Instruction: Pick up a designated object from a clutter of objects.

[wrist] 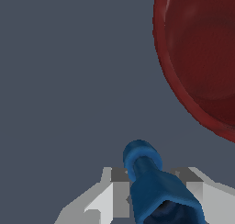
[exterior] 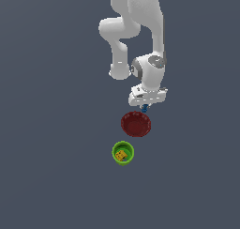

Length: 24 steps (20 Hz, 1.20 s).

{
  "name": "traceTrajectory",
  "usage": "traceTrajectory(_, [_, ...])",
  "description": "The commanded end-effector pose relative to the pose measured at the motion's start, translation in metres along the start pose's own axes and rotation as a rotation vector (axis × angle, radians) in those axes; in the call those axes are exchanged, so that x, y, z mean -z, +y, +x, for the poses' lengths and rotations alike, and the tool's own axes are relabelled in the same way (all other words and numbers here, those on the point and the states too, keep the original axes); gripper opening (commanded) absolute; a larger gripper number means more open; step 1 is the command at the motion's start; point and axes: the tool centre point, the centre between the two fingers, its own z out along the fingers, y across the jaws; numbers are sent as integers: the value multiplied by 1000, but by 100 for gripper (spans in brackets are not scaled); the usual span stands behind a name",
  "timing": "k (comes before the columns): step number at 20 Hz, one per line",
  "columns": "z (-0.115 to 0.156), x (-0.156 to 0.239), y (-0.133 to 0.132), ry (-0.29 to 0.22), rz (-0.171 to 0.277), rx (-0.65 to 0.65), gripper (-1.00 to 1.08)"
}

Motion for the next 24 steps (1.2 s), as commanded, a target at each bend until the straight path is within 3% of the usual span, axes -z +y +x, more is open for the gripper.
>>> traceTrajectory(1, [2,10,3,1,0,0,-100])
traceTrajectory(24, [38,186,60,0,7,2,-100])
